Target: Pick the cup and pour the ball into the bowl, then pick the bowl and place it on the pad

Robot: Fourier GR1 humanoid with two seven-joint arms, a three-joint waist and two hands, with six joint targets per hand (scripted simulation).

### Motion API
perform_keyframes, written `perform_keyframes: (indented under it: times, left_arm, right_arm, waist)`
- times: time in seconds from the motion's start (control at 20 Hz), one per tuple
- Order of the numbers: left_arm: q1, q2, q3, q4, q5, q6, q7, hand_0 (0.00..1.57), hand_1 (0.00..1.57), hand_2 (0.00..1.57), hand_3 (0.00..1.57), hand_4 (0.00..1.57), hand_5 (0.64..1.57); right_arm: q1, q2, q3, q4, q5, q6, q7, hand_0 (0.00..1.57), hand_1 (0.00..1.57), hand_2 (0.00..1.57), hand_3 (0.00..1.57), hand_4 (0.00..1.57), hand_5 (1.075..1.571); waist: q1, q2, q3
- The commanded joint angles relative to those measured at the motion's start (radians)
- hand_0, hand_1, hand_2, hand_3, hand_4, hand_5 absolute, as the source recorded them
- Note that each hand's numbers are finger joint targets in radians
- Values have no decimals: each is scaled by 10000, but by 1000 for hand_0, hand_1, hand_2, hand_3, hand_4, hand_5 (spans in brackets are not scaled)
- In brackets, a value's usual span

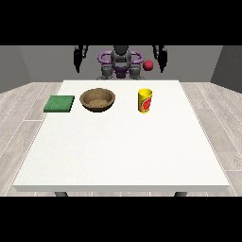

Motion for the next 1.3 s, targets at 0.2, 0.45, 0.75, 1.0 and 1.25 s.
perform_keyframes:
  times: [0.2,0.45,0.75,1.0,1.25]
  left_arm:
    - [-279,369,46,-963,41,-29,955,0,0,0,0,0,1535]
    - [-1220,-570,526,-1657,1998,289,3218,0,0,0,0,0,1537]
    - [-198,-271,490,-2669,2833,173,4359,0,0,0,0,0,1544]
    - [-1126,-412,189,-2480,2059,33,2754,0,0,0,0,0,1518]
    - [-3147,502,1529,-1981,2529,-413,1934,0,0,0,0,0,1512]
  right_arm:
    - [-166,-515,-169,-963,-38,96,951,0,0,0,305,1058,1571]
    - [-1290,883,1750,-2335,-679,-1455,3109,0,0,0,0,846,1570]
    - [-1391,909,4672,-2597,-154,-4943,5069,0,0,0,0,576,1568]
    - [-3972,914,4196,-2528,865,-4585,5184,0,0,0,0,296,1569]
    - [-4640,493,3018,-2045,491,-3836,3700,0,0,0,0,0,1569]
  waist:
    - [-59,-2481,221]
    - [109,-4435,284]
    - [396,-4536,300]
    - [-146,-2000,303]
    - [-190,762,307]
